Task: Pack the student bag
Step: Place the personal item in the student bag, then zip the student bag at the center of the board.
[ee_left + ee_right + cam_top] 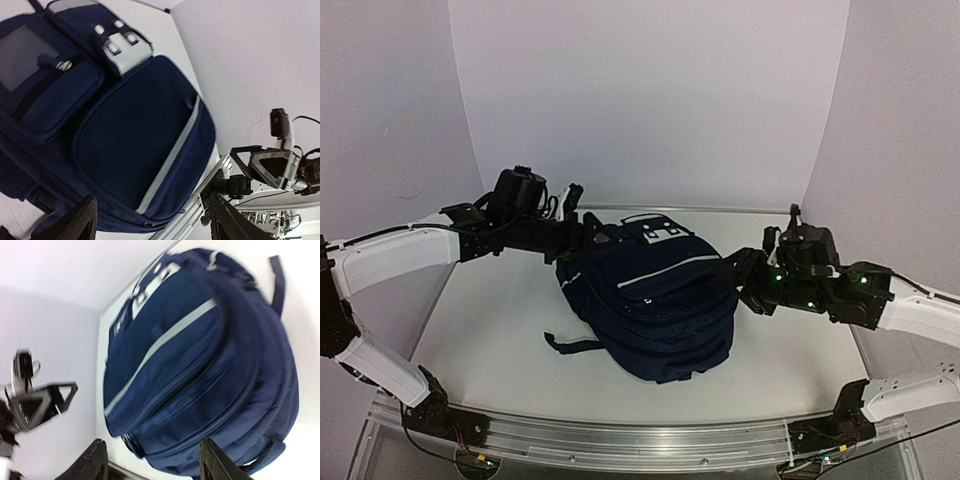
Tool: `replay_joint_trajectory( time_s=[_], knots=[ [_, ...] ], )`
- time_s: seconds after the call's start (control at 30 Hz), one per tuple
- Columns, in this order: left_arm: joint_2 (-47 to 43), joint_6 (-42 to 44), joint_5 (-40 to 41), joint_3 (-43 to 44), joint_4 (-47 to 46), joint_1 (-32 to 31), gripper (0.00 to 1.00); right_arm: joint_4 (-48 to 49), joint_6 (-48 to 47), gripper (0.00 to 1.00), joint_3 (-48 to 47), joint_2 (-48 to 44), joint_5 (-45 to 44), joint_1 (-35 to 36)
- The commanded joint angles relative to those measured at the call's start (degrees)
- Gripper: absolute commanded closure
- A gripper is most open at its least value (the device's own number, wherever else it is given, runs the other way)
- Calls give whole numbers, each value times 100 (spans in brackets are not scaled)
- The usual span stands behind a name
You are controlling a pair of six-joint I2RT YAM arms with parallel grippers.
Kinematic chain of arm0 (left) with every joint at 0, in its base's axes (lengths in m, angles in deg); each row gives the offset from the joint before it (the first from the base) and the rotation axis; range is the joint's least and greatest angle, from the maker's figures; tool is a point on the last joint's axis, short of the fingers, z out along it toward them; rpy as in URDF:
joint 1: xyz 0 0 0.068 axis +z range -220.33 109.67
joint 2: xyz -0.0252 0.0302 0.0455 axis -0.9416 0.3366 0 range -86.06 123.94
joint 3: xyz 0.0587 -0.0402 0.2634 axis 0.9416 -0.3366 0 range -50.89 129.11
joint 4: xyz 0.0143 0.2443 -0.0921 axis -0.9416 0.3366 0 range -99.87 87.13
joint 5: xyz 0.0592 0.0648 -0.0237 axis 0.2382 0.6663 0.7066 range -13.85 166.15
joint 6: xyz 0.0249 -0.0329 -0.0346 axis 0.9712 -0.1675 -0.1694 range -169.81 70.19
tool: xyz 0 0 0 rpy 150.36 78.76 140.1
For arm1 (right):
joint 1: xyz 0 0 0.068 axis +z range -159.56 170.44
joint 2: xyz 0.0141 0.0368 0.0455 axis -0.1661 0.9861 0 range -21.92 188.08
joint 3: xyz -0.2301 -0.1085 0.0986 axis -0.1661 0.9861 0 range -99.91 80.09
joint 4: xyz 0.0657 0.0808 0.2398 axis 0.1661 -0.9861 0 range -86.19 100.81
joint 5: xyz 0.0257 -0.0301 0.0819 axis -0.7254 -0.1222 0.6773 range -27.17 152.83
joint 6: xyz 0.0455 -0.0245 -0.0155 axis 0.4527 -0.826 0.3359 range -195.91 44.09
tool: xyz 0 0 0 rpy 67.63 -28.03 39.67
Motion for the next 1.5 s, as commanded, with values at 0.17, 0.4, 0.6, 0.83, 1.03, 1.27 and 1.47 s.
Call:
replay_joint_trajectory(
  time_s=[0.17, 0.4, 0.6, 0.83, 1.03, 1.27, 1.47],
  knots=[
    [-329, -1270, 193, -1216, -672, 22, 27, -587, -1617, 47, -1748, 2110, -637, 1565],
    [-170, -1558, 32, -1563, -1191, 22, 41, -1034, -1734, 55, -2359, 2995, -1105, 1720],
    [68, -1626, -69, -1594, -1413, 22, 40, -1364, -1758, 55, -2540, 3114, -1350, 1720],
    [341, -1709, -155, -1608, -1521, 22, 45, -1509, -1793, 55, -2587, 3131, -1543, 1718],
    [482, -1772, -208, -1618, -1529, 22, 48, -1521, -1853, 55, -2581, 3268, -1674, 1710],
    [425, -1722, -46, -1610, -1202, 18, 38, -1522, -1967, 65, -2639, 3492, -1733, 1679],
    [235, -1698, 140, -1638, -905, 20, 30, -1544, -1976, 89, -2710, 3613, -1889, 1650]
  ],
)
